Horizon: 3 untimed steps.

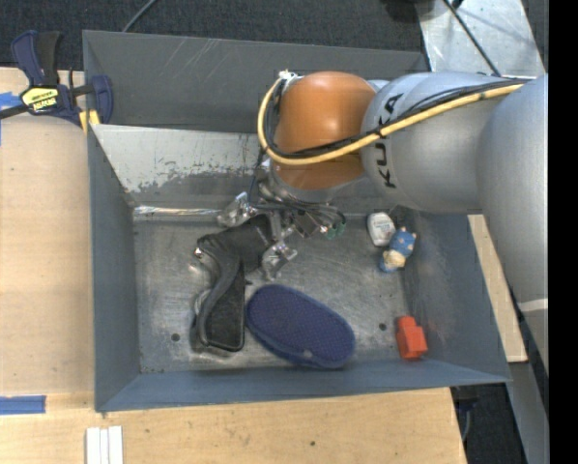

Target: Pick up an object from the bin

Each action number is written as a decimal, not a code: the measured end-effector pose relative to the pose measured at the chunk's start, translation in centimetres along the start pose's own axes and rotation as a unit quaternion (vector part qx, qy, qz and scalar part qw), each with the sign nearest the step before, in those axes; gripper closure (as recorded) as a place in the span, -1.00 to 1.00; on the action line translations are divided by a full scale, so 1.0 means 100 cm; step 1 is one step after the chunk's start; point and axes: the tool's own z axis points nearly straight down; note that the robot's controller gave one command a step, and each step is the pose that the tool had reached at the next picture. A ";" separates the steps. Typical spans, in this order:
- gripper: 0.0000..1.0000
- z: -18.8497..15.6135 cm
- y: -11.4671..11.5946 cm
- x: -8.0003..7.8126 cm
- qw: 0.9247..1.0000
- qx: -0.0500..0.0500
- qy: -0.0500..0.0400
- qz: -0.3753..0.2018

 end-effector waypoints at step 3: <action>-1.00 -0.004 -0.003 -0.003 1.000 0.001 -0.002 0.007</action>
Offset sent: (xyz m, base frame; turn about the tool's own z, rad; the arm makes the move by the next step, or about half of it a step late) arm 0.0000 0.0000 0.0000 0.0000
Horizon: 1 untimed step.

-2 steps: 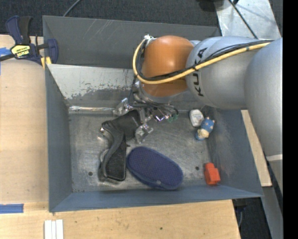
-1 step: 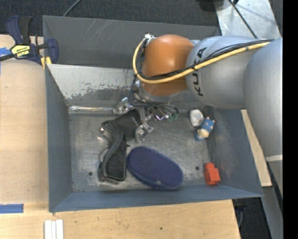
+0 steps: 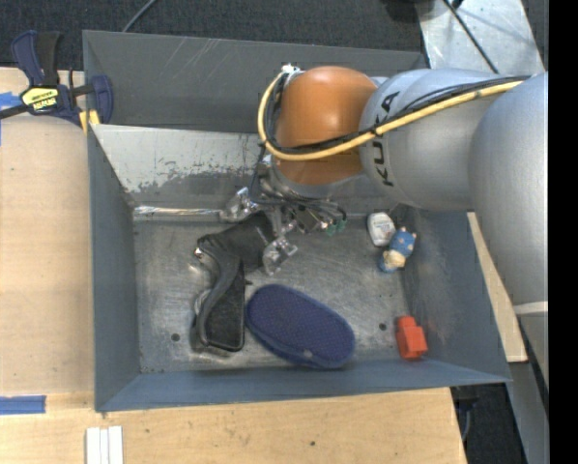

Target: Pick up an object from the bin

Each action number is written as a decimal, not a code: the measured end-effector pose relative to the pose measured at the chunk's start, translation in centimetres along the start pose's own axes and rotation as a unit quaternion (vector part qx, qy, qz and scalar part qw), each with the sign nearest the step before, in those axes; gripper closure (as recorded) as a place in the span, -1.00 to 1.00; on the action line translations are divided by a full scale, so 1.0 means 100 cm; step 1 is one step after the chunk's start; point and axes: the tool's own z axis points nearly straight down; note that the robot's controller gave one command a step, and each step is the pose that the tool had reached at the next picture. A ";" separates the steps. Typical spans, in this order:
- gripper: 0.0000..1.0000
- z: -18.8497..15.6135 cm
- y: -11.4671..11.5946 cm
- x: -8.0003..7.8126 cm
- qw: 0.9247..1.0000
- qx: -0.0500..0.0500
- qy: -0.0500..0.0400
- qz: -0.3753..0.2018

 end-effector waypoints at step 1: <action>-1.00 -0.001 -0.001 -0.001 1.000 0.000 -0.001 0.003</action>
Offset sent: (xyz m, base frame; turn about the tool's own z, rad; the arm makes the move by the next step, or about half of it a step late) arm 0.0000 0.0000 0.0000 0.0000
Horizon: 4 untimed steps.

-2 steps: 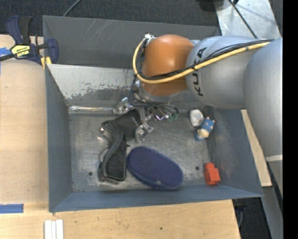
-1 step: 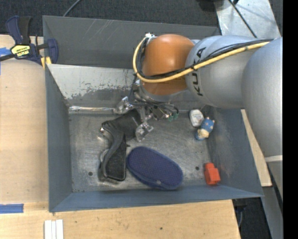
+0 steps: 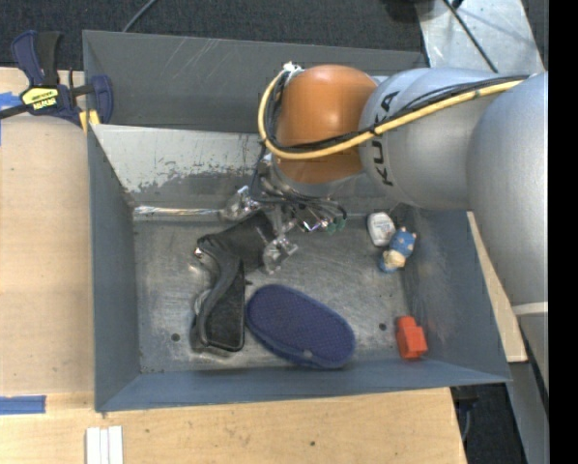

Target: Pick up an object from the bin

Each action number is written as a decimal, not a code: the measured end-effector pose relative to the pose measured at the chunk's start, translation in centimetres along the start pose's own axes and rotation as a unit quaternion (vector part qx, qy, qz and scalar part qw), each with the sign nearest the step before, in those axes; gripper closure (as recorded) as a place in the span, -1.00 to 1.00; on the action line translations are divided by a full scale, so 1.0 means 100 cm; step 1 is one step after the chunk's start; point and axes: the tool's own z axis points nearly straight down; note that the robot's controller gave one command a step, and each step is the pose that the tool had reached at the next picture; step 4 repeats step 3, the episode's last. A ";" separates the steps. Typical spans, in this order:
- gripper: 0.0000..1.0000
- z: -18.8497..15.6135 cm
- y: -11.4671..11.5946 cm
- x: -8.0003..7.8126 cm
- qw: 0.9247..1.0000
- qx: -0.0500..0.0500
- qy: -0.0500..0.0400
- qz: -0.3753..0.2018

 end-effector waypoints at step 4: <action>1.00 -0.105 -0.003 -0.008 1.000 0.001 -0.001 0.004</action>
Offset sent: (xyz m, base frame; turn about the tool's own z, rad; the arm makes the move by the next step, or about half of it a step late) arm 0.0000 0.0000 0.0000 0.0000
